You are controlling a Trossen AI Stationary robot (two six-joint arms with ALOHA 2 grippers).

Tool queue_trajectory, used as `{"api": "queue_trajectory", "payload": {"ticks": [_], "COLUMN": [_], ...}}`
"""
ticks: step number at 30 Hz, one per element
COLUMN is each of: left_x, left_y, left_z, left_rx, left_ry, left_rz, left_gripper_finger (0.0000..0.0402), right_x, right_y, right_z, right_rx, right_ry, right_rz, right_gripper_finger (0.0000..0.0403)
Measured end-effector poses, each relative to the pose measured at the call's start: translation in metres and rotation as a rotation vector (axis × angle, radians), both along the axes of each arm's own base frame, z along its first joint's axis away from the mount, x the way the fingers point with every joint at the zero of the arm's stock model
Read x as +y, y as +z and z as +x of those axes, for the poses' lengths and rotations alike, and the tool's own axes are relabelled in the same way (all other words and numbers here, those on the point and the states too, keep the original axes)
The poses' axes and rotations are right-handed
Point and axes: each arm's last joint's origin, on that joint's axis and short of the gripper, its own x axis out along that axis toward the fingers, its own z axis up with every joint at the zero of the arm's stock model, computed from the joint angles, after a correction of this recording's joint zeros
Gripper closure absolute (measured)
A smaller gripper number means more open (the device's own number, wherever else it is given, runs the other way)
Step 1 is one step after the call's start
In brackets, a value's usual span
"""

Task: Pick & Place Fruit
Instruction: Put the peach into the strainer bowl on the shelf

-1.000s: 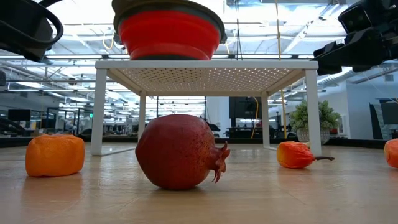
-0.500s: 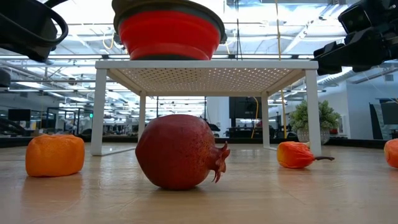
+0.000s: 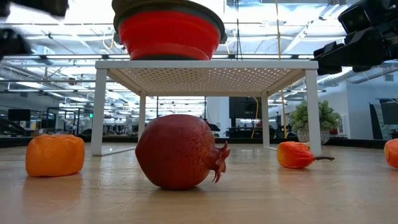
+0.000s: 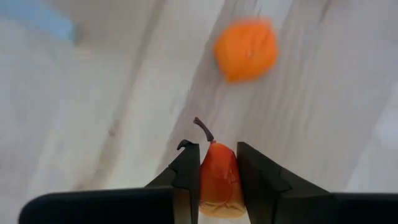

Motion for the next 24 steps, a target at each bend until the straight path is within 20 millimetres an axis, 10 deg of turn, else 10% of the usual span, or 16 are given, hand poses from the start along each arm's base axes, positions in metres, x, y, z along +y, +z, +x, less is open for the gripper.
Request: {"api": "queue_trajectory", "payload": {"ticks": [15,24], "left_x": [-0.014,-0.027], "left_y": [0.094,0.118], "left_z": [-0.003,0.007], "left_rx": [-0.704,-0.933], "left_ry": [-0.38,-0.638], "left_rz": [0.14,0.226], "left_gripper_finger": [0.0321,0.0321], "right_x": [0.0,0.0], "right_y": [0.0,0.0], "right_z": [0.0,0.0], "right_rx": [0.0,0.0], "right_ry": [0.0,0.0], "right_rz": [0.0,0.0], "right_gripper_finger": [0.0273,0.0273]}}
